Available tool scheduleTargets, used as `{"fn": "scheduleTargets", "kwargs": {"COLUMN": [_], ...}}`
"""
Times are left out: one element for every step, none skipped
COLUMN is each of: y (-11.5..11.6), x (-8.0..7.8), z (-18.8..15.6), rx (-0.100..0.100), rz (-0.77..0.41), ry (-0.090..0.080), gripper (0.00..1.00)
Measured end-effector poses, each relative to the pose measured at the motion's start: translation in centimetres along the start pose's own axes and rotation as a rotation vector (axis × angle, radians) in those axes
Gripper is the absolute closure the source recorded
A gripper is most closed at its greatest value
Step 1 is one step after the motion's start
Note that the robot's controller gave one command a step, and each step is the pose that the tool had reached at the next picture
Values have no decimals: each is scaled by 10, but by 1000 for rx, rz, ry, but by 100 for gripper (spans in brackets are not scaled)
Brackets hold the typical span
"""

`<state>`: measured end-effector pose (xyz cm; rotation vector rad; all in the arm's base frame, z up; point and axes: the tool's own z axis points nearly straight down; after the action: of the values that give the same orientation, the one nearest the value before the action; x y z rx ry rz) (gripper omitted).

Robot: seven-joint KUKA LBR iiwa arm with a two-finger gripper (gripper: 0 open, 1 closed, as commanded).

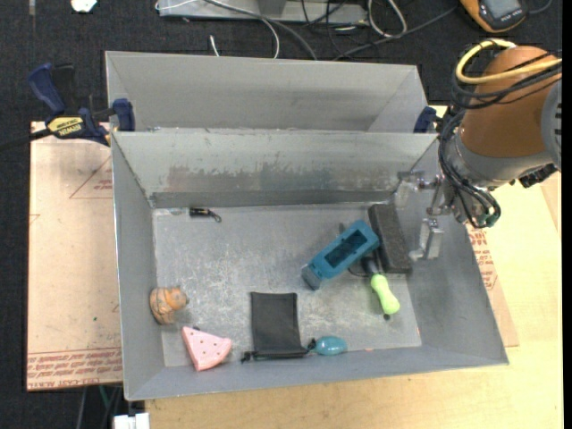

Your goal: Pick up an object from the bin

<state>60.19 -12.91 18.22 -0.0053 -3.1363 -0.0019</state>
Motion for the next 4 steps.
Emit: {"fn": "scheduleTargets", "kwargs": {"y": [1,24,56,91], "x": [-2,-26,9,-8], "z": [-5,58,93,112], "rx": [1,2,5,2], "rz": [-3,-19,-213,-161], "ry": [-8,-14,-22,-17], "gripper": [0,0,0,100]}}
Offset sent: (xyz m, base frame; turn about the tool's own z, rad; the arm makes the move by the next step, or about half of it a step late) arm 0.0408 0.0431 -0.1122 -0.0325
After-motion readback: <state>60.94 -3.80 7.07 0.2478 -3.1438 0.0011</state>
